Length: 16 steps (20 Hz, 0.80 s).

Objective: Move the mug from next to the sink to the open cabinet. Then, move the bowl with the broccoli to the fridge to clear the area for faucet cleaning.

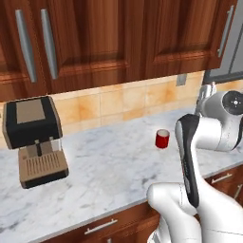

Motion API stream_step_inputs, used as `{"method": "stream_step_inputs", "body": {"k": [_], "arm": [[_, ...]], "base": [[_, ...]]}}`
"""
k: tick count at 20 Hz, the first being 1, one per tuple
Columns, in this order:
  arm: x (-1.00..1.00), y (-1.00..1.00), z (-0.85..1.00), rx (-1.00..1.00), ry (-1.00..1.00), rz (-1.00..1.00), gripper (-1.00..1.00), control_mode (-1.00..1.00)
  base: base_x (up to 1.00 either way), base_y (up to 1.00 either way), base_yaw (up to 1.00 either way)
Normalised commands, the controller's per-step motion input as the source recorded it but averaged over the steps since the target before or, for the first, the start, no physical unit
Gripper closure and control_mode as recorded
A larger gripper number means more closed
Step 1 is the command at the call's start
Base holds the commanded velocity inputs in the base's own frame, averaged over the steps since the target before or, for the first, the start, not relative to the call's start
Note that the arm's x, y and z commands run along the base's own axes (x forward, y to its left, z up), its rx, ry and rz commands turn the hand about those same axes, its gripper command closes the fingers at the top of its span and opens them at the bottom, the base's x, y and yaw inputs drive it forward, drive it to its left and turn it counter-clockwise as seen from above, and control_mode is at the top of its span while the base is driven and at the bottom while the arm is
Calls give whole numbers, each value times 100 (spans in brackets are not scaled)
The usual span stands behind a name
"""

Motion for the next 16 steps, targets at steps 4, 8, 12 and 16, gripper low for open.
{"method": "stream_step_inputs", "body": {"k": [4,8,12,16], "arm": [[6,-10,-19,-9,13,58,-100,-100],[0,-27,-39,-14,27,69,-100,-100],[8,-24,-58,-22,23,76,-100,-100],[0,0,-85,-47,10,68,-100,-100]], "base": [[0,0,0],[0,0,0],[0,0,0],[0,0,0]]}}
